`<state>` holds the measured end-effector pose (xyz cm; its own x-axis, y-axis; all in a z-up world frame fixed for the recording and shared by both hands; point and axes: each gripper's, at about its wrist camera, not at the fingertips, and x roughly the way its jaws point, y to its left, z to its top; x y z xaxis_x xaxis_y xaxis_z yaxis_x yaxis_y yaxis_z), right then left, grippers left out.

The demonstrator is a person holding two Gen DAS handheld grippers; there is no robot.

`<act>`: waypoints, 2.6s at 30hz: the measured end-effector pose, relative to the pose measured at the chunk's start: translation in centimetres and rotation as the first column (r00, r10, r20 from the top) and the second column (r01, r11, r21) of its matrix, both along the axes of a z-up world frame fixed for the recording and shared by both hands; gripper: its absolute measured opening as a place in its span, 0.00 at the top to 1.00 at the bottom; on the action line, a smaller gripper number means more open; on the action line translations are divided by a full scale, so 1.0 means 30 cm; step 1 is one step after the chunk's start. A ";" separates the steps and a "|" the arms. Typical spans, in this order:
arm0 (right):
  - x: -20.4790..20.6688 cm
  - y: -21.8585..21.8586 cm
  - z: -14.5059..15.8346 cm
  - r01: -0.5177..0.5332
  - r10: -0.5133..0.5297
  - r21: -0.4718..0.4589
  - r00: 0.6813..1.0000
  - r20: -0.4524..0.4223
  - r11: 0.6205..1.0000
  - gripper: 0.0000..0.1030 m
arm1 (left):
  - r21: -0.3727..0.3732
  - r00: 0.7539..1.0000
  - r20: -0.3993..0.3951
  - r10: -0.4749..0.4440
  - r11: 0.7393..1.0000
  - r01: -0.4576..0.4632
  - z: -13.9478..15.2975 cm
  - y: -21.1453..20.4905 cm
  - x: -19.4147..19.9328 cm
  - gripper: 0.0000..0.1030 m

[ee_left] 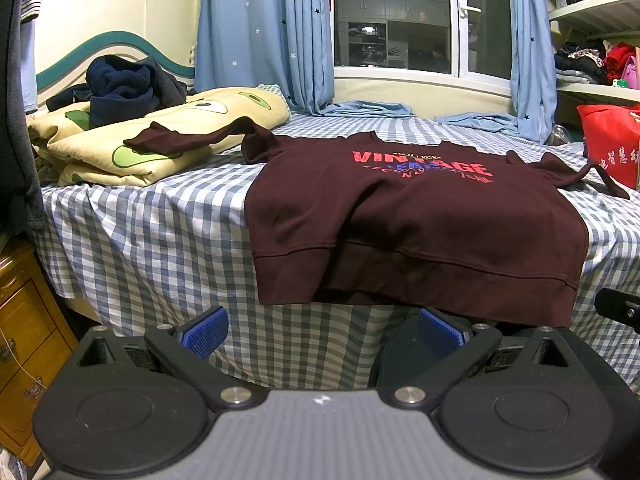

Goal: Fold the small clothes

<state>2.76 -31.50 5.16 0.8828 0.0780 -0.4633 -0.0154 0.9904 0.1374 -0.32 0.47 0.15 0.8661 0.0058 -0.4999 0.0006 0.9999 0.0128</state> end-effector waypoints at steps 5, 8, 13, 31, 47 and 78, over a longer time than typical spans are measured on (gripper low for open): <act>0.000 0.000 0.000 0.000 0.000 0.001 1.000 0.000 1.000 0.00 | 0.001 1.000 0.000 0.000 1.000 0.000 -0.001 0.000 0.000 0.01; 0.000 0.000 0.000 0.000 0.000 0.001 1.000 0.000 1.000 0.00 | 0.001 1.000 0.000 -0.001 1.000 0.001 -0.001 0.000 0.000 0.01; 0.000 0.000 0.000 0.000 0.000 0.002 1.000 -0.001 1.000 0.00 | 0.001 1.000 0.000 -0.001 1.000 0.001 -0.001 0.002 -0.001 0.01; 0.009 0.002 -0.005 0.002 -0.002 0.015 1.000 -0.018 1.000 0.00 | 0.024 0.999 -0.042 -0.015 1.000 0.016 -0.023 -0.026 0.039 0.01; 0.113 -0.071 -0.020 0.020 -0.015 0.053 0.996 -0.086 0.998 0.00 | 0.041 0.993 -0.110 -0.036 0.998 0.041 -0.013 -0.081 0.186 0.01; 0.822 -0.975 -0.027 0.304 -0.306 0.115 0.952 -0.006 0.946 0.00 | 0.076 0.996 -0.044 -0.080 0.994 0.083 0.037 -0.514 1.091 0.01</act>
